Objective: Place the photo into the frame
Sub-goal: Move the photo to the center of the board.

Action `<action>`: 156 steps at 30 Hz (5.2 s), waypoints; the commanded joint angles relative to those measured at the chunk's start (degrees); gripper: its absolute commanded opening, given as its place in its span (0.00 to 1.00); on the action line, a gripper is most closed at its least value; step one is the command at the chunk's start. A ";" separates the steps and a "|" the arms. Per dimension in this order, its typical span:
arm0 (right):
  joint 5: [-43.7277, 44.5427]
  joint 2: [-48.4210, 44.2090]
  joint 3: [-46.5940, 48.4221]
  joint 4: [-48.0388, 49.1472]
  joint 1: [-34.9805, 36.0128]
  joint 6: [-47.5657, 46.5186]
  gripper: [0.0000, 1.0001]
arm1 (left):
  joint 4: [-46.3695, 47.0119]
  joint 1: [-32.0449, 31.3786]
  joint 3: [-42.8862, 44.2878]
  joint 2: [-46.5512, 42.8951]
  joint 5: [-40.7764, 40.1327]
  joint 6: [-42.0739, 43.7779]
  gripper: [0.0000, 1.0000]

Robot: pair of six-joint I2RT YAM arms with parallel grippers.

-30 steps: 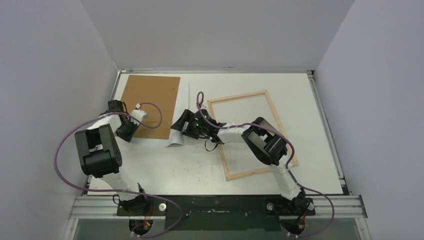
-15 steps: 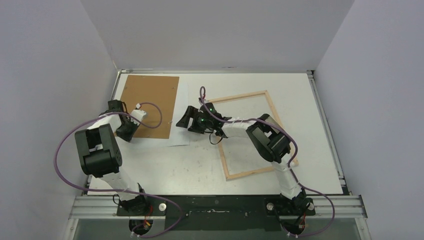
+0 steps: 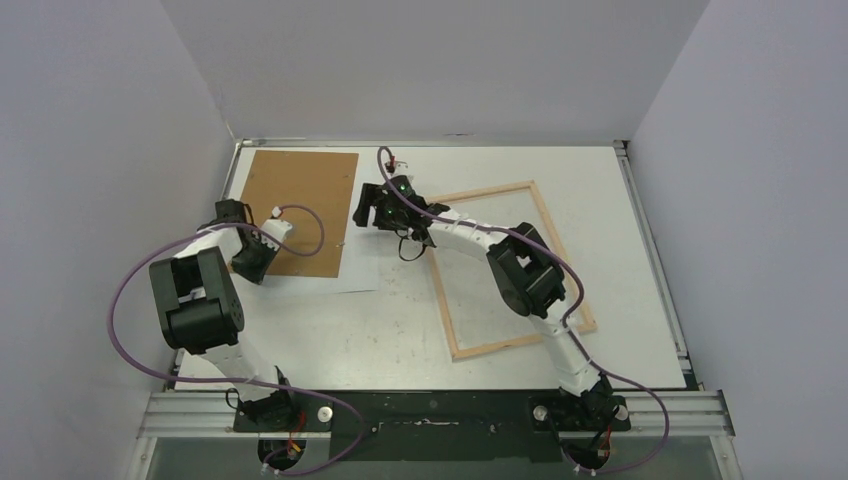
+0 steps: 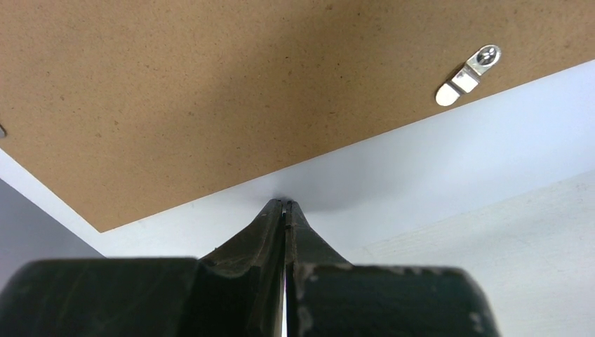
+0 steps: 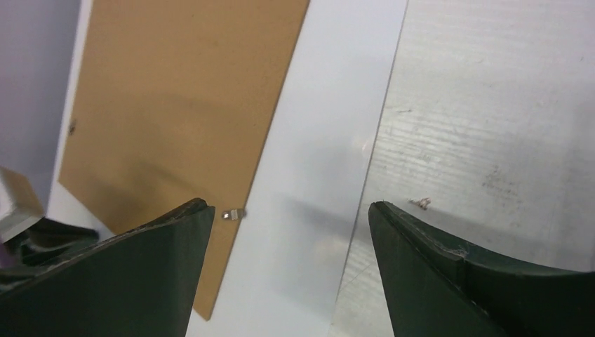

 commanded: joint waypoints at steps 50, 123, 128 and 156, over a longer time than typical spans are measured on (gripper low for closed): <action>22.04 -7.67 -27.44 0.46 19.30 -18.94 0.05 | -3.07 2.07 4.82 2.37 4.33 -1.05 0.42; 20.55 -14.66 -46.97 12.39 21.54 -13.14 0.05 | 10.04 -36.71 -14.83 -14.58 -2.01 -26.96 0.54; 20.84 -15.35 -47.75 12.75 21.56 -12.78 0.05 | 10.42 -40.15 -15.14 -12.72 -5.67 -26.42 0.55; 21.58 -16.88 -49.27 11.31 22.51 -13.41 0.05 | 13.25 -27.38 -6.32 -2.54 -12.35 -17.02 0.55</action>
